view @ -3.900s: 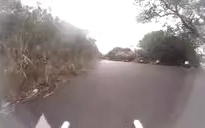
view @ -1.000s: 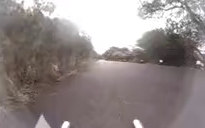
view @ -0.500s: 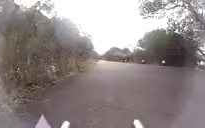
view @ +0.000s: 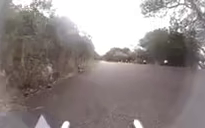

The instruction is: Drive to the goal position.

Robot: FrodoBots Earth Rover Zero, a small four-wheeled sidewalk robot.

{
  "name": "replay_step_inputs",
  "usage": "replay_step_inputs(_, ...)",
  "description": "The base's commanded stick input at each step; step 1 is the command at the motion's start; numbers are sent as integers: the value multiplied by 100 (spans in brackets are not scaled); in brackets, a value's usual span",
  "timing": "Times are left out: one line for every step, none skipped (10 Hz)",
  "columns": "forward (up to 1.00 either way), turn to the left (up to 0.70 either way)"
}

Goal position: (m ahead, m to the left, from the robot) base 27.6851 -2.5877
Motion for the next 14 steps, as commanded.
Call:
replay_step_inputs(50, 0)
replay_step_inputs(50, 0)
replay_step_inputs(50, 0)
replay_step_inputs(50, 0)
replay_step_inputs(50, 0)
replay_step_inputs(50, 0)
replay_step_inputs(50, 0)
replay_step_inputs(50, 0)
replay_step_inputs(50, 0)
replay_step_inputs(50, 0)
replay_step_inputs(50, 0)
replay_step_inputs(50, 0)
replay_step_inputs(50, 0)
replay_step_inputs(50, 0)
